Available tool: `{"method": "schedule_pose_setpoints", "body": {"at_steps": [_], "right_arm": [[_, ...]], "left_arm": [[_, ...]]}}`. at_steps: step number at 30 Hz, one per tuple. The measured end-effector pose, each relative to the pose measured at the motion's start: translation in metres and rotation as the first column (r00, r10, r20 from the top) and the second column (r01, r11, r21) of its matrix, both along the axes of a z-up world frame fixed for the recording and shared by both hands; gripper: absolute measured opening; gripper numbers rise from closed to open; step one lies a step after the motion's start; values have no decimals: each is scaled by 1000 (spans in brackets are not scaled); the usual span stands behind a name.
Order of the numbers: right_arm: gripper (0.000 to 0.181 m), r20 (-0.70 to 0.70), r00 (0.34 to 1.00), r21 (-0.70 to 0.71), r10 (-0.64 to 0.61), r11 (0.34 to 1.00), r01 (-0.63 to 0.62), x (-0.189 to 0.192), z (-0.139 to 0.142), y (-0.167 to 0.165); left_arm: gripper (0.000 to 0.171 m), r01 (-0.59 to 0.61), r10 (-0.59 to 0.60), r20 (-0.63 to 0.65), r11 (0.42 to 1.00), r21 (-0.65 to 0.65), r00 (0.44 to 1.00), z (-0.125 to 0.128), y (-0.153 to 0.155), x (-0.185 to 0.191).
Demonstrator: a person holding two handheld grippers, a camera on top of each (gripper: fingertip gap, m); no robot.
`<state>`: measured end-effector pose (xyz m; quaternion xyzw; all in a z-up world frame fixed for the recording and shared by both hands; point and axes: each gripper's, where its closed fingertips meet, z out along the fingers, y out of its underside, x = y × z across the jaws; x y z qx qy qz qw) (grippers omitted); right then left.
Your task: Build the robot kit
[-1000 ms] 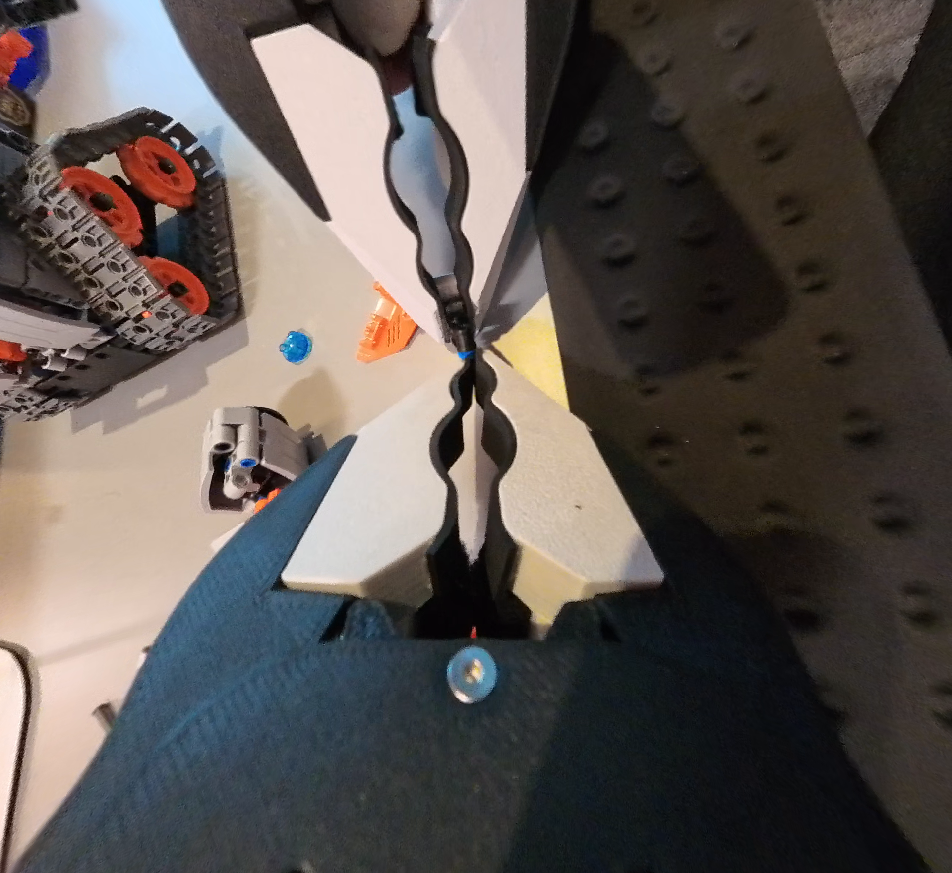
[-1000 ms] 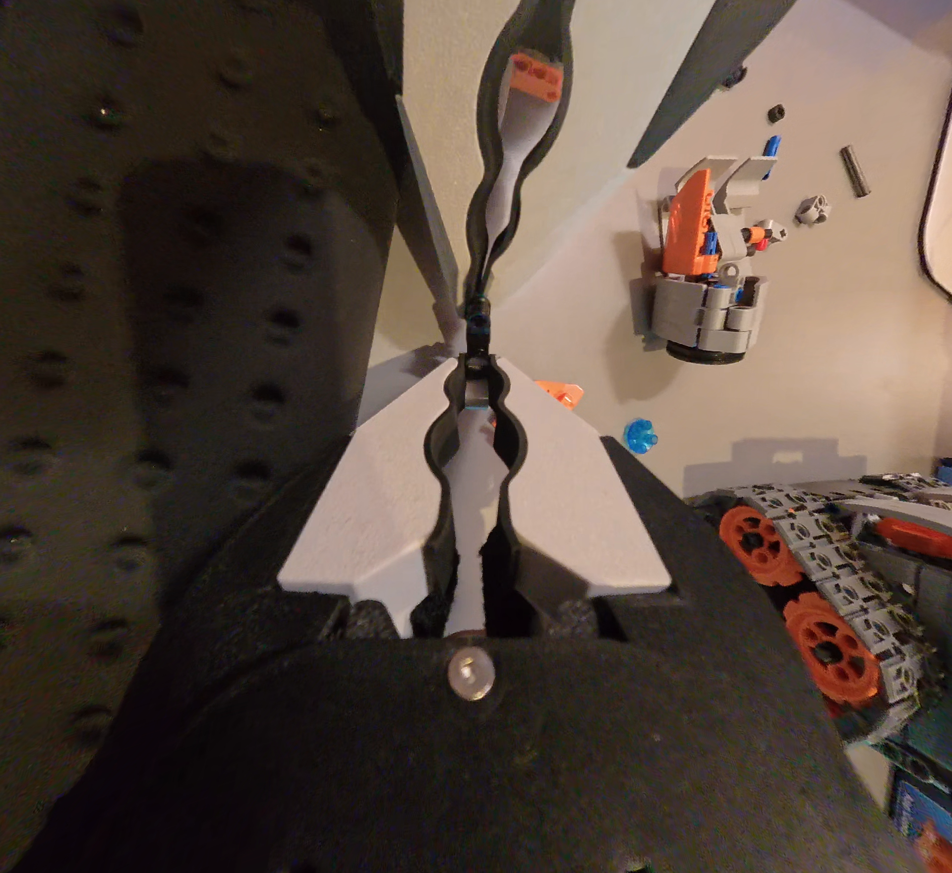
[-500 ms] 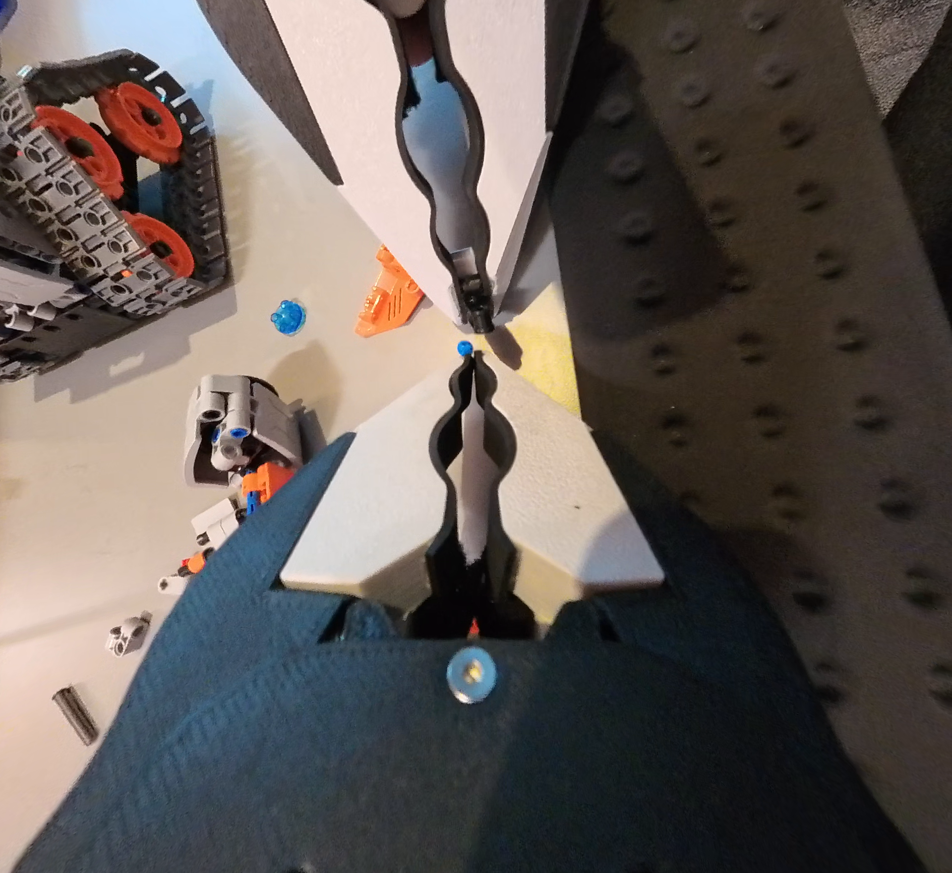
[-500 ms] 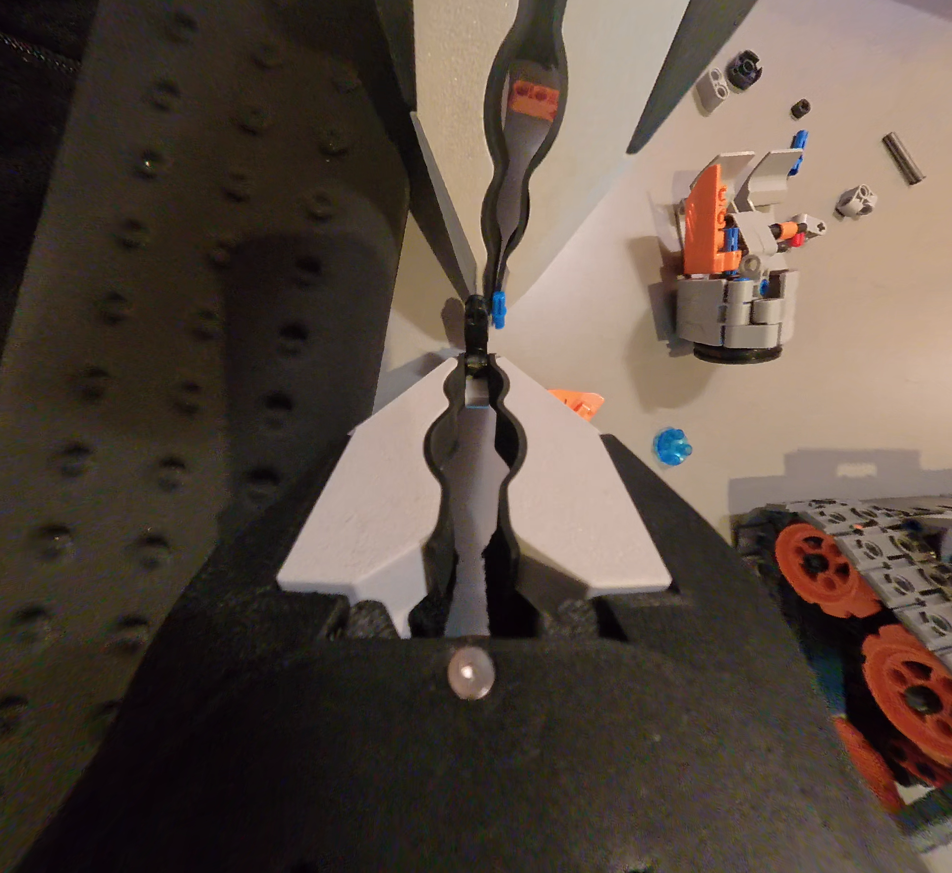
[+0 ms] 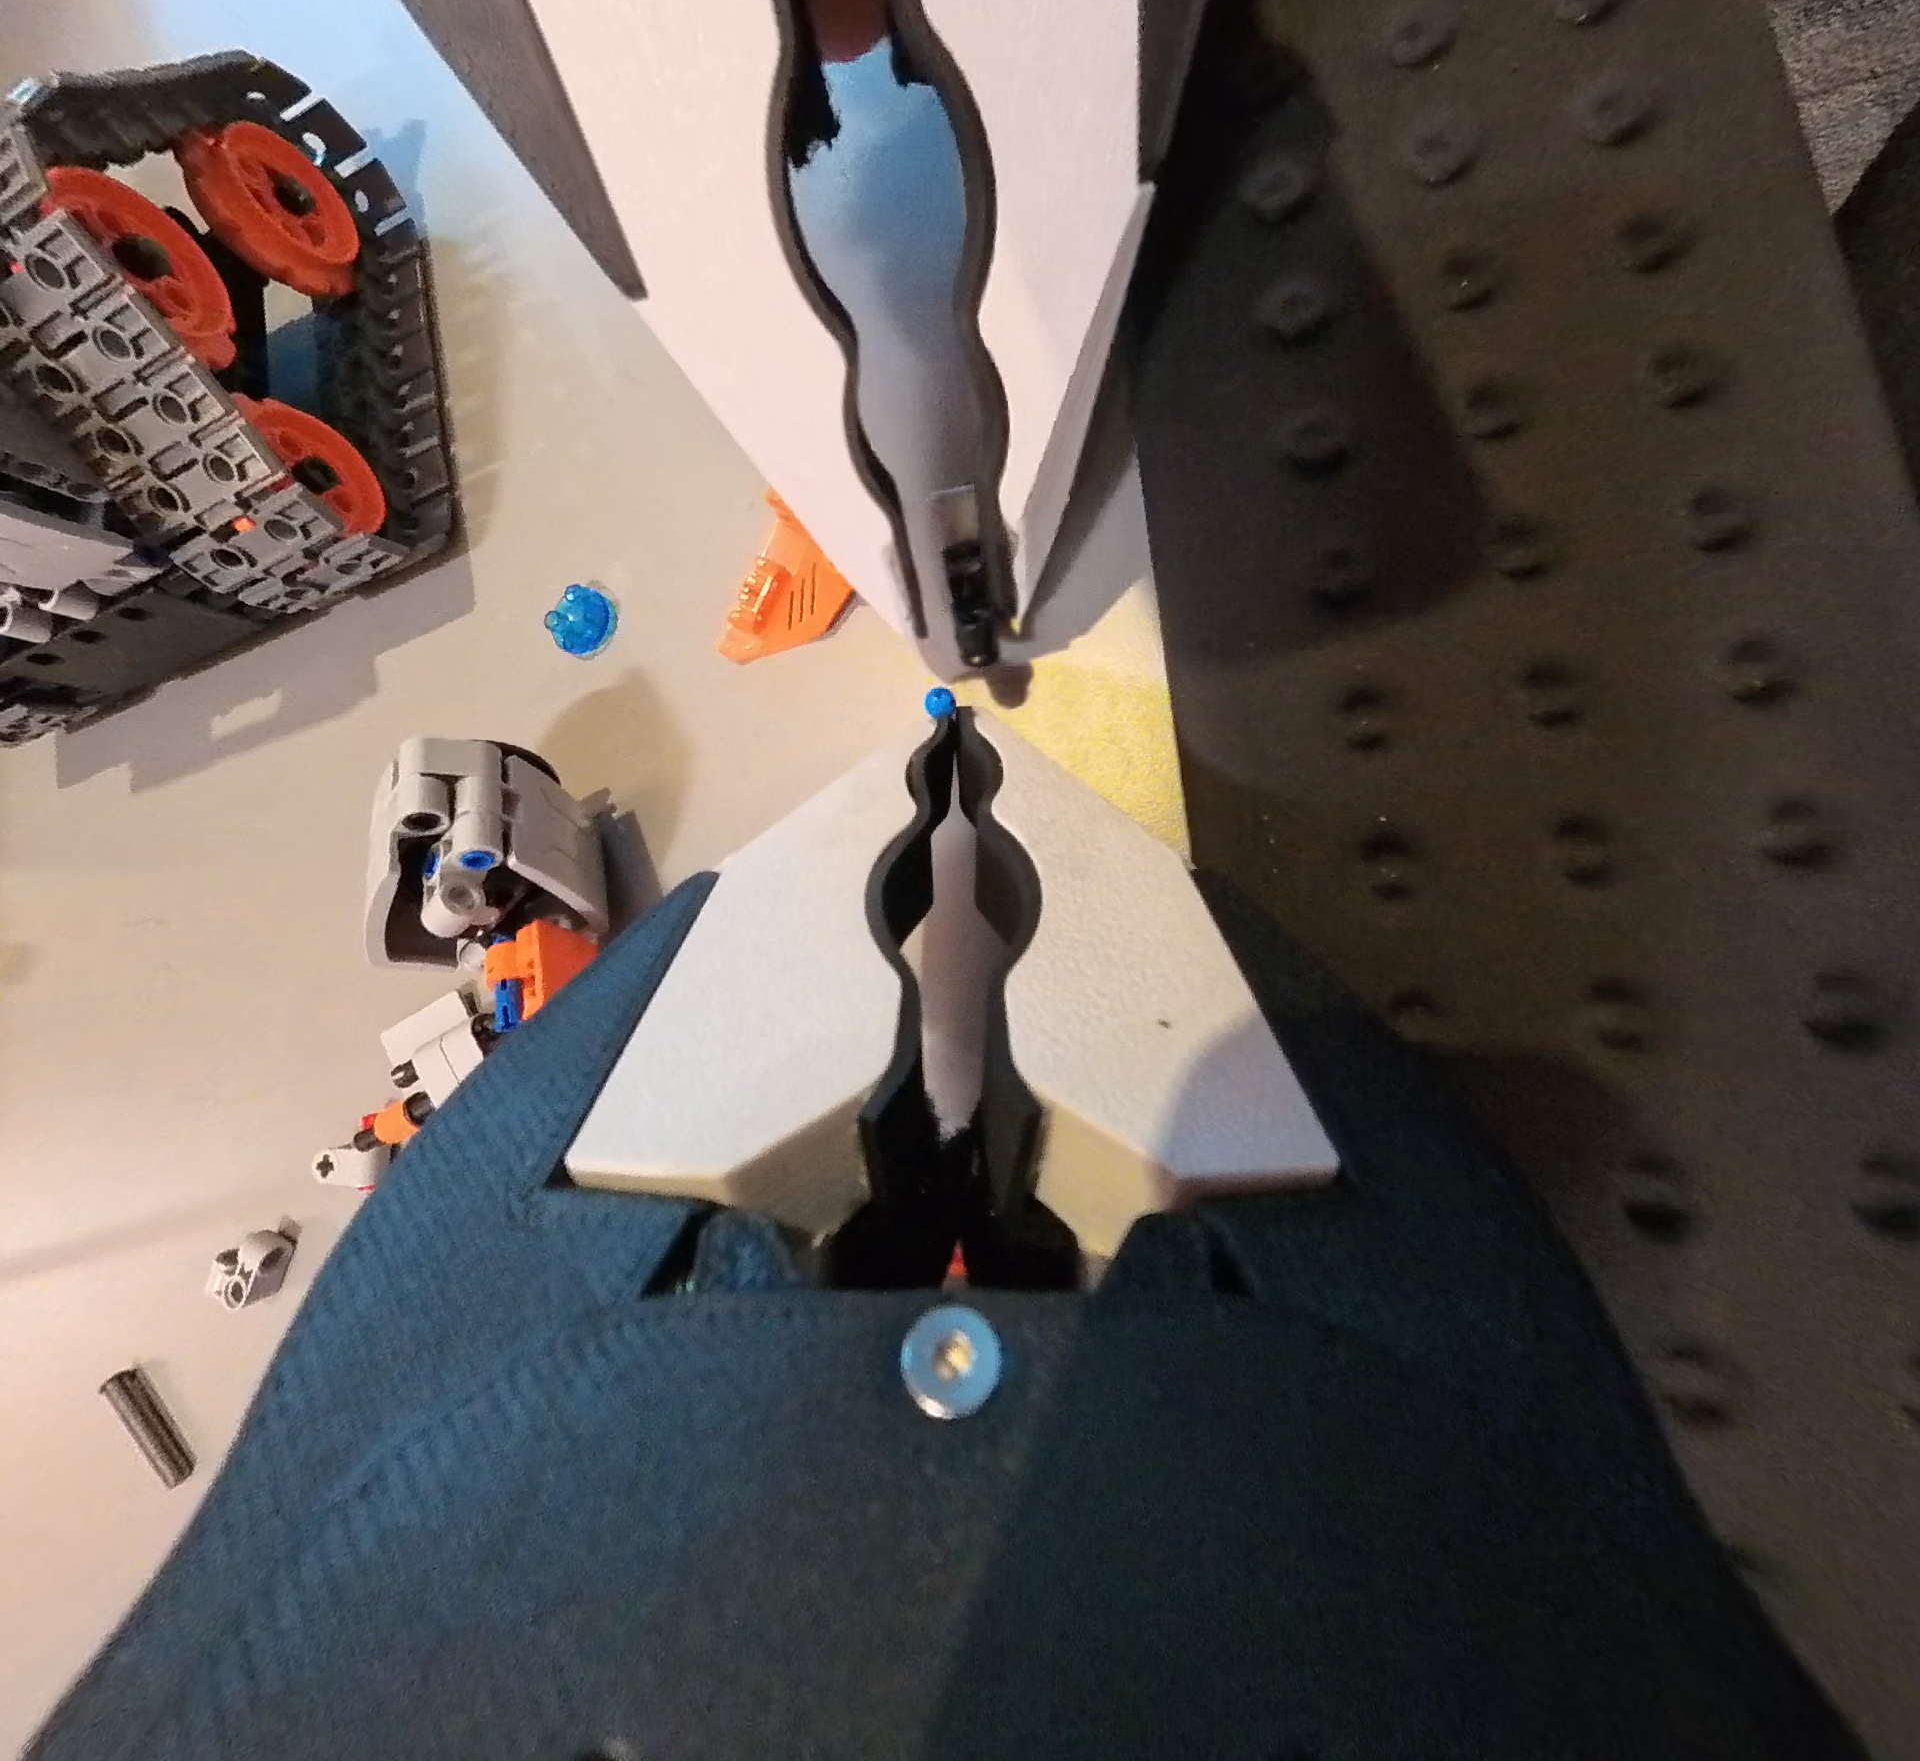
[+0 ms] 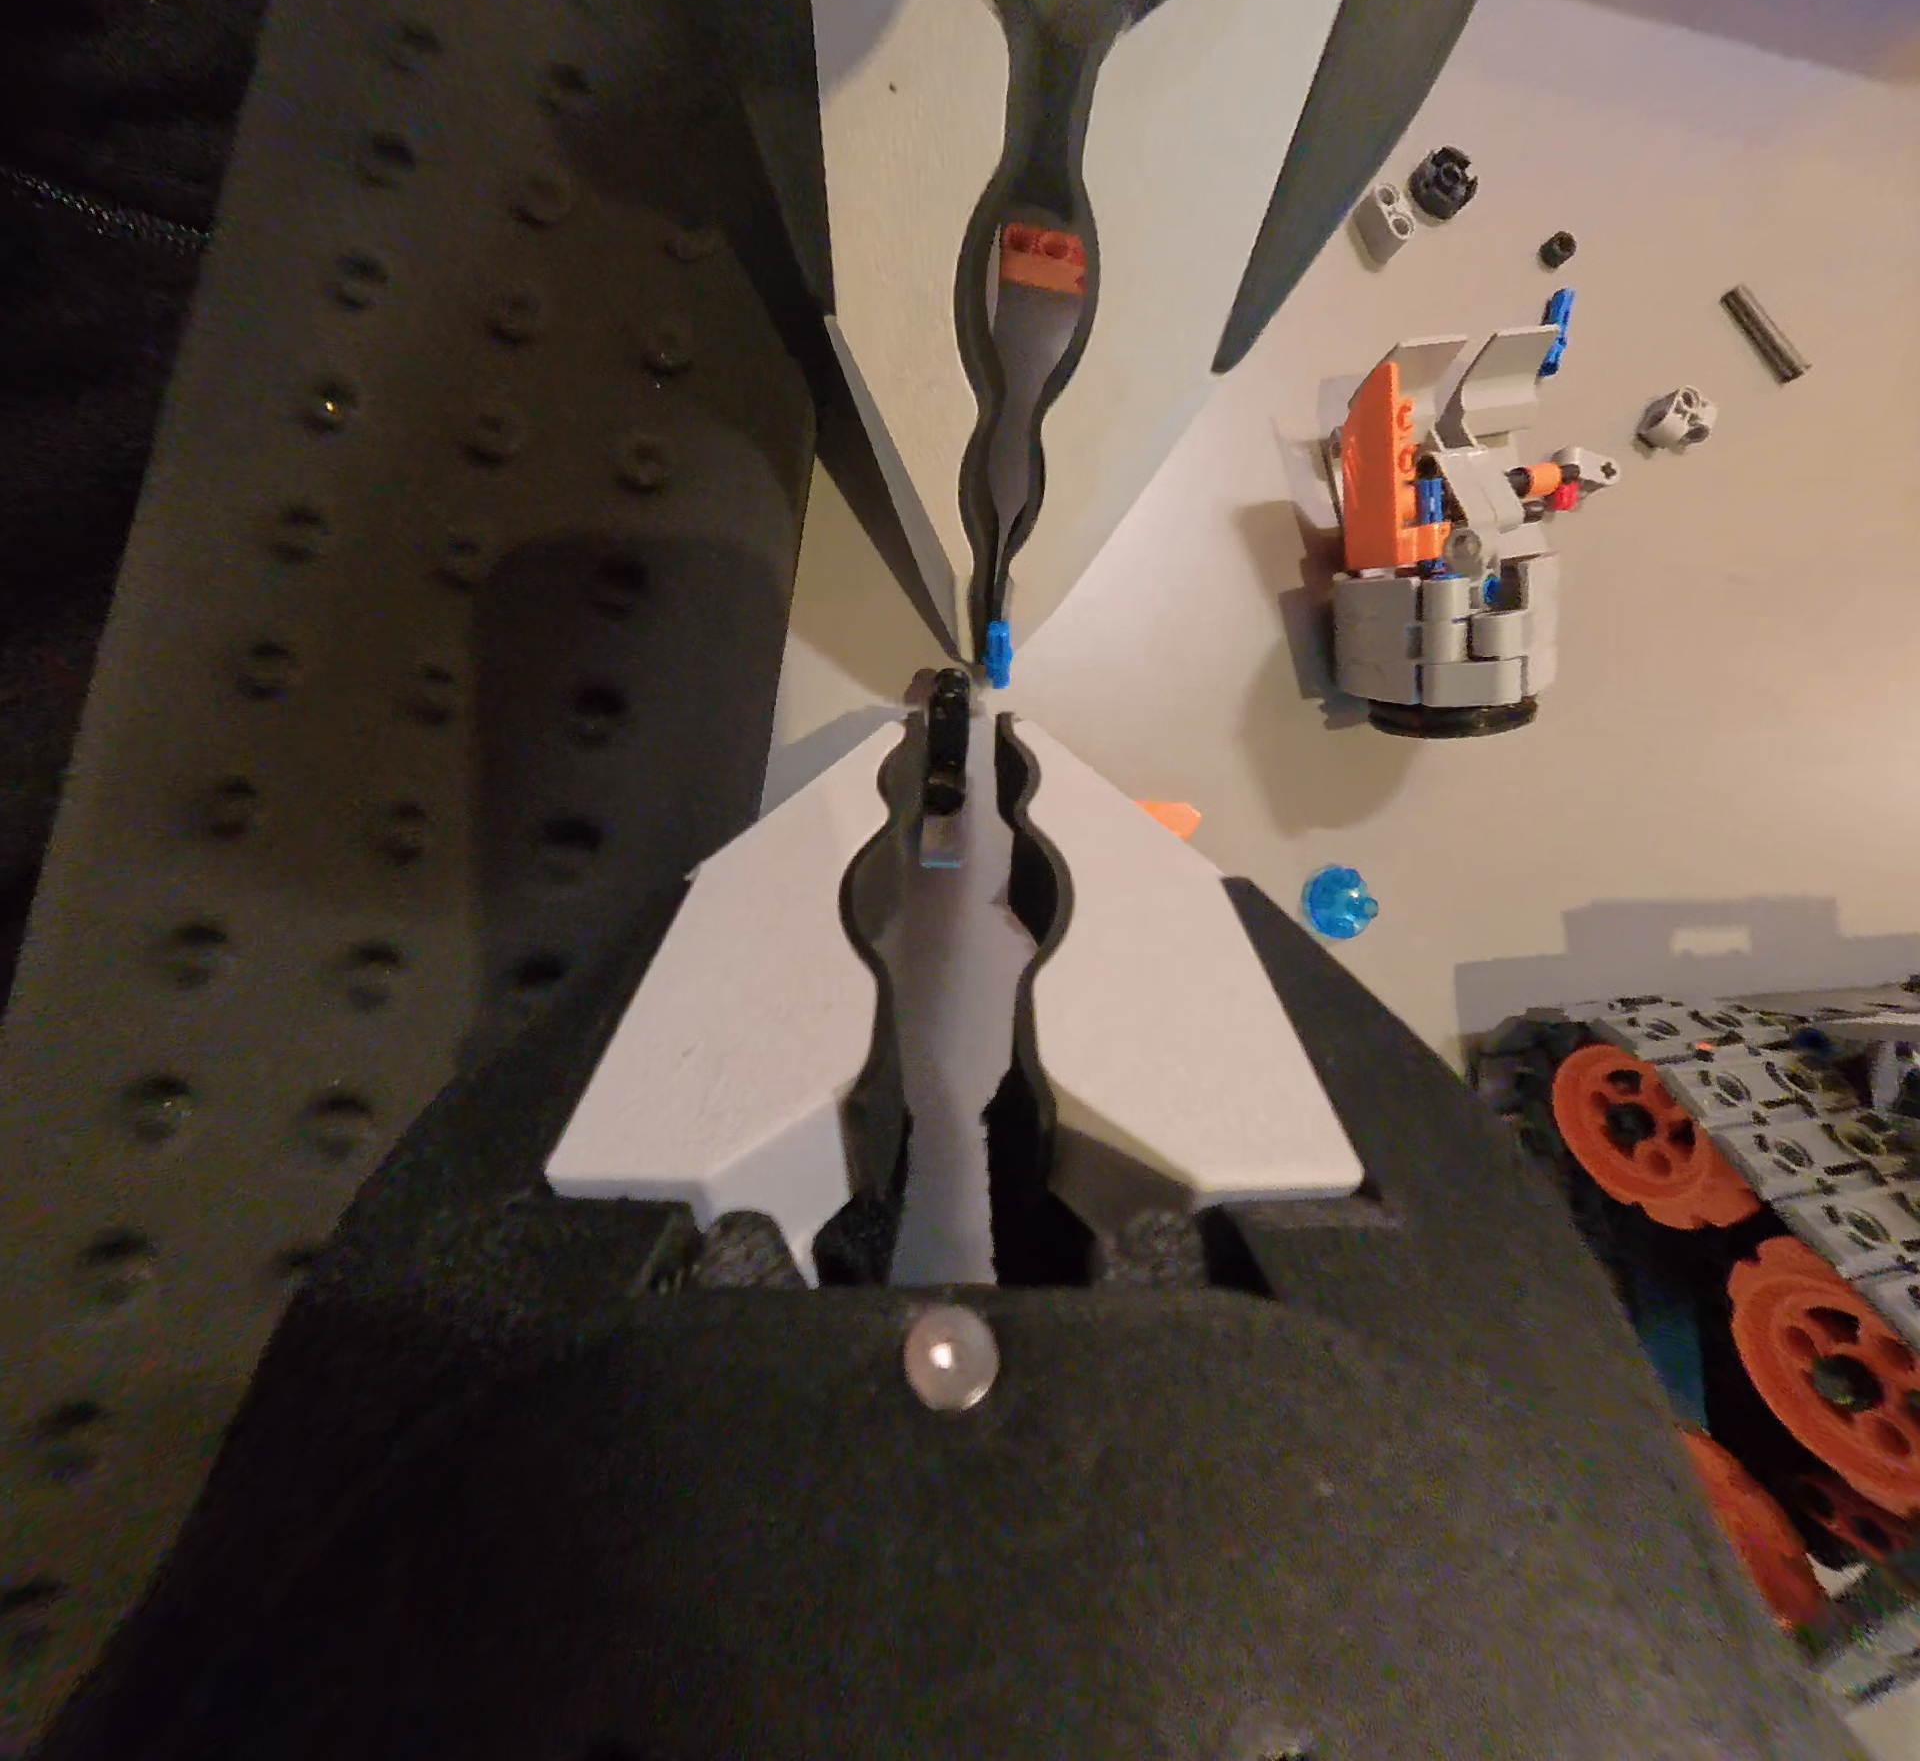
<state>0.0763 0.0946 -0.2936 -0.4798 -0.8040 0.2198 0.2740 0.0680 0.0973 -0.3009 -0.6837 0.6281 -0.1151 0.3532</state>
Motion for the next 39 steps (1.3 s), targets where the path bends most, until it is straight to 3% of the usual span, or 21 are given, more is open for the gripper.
{"method": "schedule_pose_setpoints", "body": {"at_steps": [12,15,26,39], "right_arm": [[5,0,1000,-38,-8,999,8,-1,-2,0],[6,3,1000,-44,-10,999,10,-1,-3,0],[5,-62,997,-83,-39,996,33,-6,10,2],[5,-30,998,-34,-52,998,51,-10,0,3]], "left_arm": [[0,-8,8,-26,1000,4,1000,-2,0,-5],[8,-9,9,-27,1000,11,1000,-1,0,-5],[0,-6,6,35,1000,5,999,7,0,0],[3,-12,12,-15,999,41,1000,2,2,-2]]}}
